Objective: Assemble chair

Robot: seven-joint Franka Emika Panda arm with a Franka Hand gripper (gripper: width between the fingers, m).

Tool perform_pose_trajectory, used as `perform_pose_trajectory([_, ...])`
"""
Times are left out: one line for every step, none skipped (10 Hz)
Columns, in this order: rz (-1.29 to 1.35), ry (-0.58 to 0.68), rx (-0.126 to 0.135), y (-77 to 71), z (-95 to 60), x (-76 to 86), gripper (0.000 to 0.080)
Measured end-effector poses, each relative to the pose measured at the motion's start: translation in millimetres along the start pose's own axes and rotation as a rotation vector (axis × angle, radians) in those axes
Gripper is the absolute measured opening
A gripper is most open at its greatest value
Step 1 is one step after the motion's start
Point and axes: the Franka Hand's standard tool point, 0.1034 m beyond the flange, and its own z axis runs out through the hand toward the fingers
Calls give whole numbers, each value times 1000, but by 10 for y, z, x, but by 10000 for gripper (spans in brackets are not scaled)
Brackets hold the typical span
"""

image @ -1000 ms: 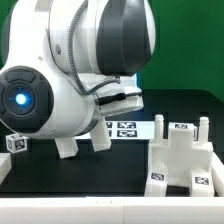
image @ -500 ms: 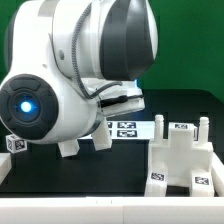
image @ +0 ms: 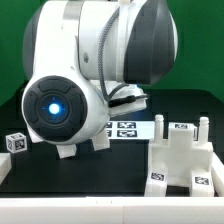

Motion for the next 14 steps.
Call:
perform_pose_trajectory([1,-4,-9,-4,5,3,284])
perform_pose_trajectory([15,-12,-22,-20,17,18,284])
perform_pose_trajectory([26,-14,-23,-42,25,31,284])
perform_pose_trajectory([38,-12,-10,-48,31,39,284])
perform_pose_trajectory([52,-13,51,-54,53,25,284])
perform_pose_trajectory([56,-15,48,-22,55,15,284])
perform_pose_trajectory([55,-16,45,-39,56,20,284])
perform_pose_trajectory([54,-16,44,-41,56,20,284])
perform_pose_trajectory([54,-16,44,-41,56,20,284])
perform_pose_trajectory([54,-16,44,-41,56,20,284])
perform_pose_trajectory([54,-16,44,-41,56,20,284])
perform_pose_trajectory([54,-16,44,-41,56,20,284])
perform_pose_trajectory([54,-16,44,-41,56,20,284])
perform_pose_trajectory([58,-17,42,-44,58,22,284])
